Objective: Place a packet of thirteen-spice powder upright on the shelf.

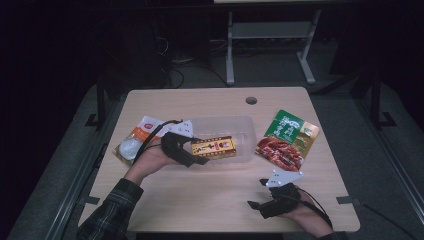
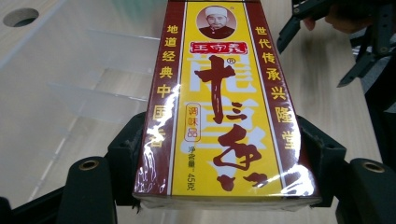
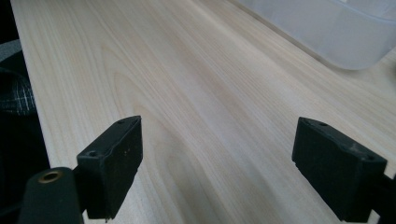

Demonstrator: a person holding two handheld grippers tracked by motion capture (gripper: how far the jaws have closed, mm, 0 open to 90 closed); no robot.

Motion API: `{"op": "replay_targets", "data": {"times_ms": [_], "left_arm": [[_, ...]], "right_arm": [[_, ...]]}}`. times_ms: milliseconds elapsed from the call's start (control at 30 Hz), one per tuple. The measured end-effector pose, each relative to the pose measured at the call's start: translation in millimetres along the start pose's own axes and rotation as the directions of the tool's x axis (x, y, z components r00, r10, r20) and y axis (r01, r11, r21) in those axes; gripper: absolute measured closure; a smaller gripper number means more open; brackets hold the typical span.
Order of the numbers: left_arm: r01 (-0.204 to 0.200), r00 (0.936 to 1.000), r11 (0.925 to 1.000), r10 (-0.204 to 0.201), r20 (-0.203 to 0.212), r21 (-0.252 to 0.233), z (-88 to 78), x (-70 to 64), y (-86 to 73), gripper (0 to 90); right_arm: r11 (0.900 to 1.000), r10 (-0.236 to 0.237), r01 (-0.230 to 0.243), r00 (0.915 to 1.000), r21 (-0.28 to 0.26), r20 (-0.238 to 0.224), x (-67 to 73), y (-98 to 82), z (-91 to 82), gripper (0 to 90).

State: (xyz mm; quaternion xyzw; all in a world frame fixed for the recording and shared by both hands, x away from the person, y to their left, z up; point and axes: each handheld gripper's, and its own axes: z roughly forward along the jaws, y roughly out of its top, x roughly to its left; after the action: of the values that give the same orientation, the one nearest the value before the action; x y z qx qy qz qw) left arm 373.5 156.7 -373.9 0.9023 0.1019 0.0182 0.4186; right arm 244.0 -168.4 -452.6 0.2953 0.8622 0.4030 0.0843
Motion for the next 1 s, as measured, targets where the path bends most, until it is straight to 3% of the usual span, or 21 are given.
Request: {"op": "replay_targets", "data": {"times_ms": [567, 767, 1000], "left_arm": [[-0.051, 0.9987, 0.9964, 0.051, 0.008, 0.068, 18.6, 25.3, 41.0, 31.3], [-0.045, 0.999, 0.9946, 0.044, 0.011, 0.093, 31.9, 37.9, 52.3, 31.3], [-0.033, 0.9995, 0.9902, 0.033, 0.004, 0.135, 47.0, 50.7, 53.7, 31.2]], "right_arm": [[1.0, 0.001, -0.001, 1.0, -0.012, 0.001, -0.3, -0.1, -1.6, 15.7], [1.0, 0.006, -0.006, 1.0, -0.012, 0.002, -0.4, 0.6, -1.7, 15.8], [1.0, 0.005, -0.005, 1.0, -0.022, 0.007, -2.1, 0.2, -3.3, 15.8]]}}
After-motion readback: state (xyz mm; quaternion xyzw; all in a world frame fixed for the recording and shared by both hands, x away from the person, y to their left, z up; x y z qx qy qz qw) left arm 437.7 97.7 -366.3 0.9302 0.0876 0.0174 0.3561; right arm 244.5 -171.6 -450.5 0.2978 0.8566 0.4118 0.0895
